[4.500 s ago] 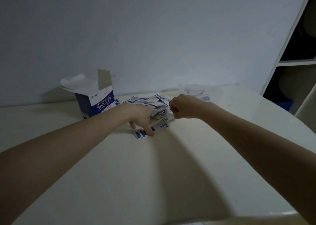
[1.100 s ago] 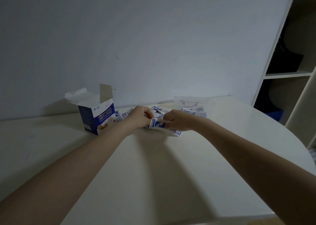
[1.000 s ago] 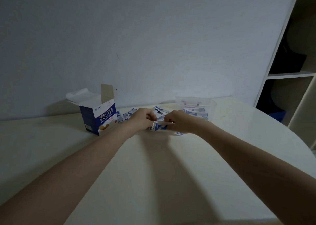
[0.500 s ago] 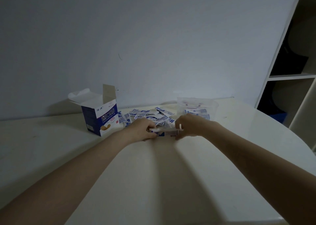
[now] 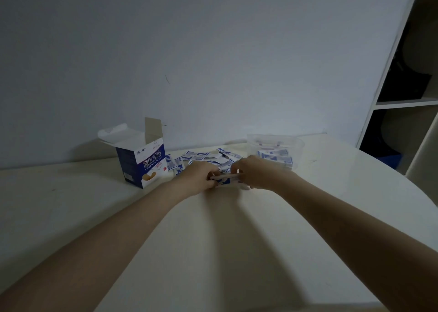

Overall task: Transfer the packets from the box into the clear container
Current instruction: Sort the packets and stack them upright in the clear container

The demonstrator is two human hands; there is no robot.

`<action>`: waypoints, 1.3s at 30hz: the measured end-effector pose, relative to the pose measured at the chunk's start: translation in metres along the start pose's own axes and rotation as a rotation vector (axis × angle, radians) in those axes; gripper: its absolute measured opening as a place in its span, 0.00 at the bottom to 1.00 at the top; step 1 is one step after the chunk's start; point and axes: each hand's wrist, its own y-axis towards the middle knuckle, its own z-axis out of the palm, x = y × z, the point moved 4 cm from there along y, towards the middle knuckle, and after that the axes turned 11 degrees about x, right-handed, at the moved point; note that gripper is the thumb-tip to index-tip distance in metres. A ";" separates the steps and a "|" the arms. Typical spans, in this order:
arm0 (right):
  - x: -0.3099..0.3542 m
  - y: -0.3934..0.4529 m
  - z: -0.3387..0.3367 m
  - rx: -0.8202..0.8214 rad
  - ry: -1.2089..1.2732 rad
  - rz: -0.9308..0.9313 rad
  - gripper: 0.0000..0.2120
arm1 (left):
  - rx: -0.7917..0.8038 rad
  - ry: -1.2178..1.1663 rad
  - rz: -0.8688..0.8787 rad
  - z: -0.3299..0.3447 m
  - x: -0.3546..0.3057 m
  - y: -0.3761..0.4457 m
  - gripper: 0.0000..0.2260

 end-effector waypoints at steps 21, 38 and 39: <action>0.007 0.004 0.007 -0.005 0.056 -0.042 0.09 | -0.005 -0.072 -0.063 -0.003 0.015 -0.011 0.07; -0.130 0.009 -0.078 -0.522 0.719 0.338 0.06 | -0.303 -0.725 -0.126 -0.052 -0.054 0.107 0.05; -0.132 0.012 -0.078 -0.487 0.657 0.360 0.04 | -0.302 -0.614 -0.150 -0.052 -0.059 0.113 0.07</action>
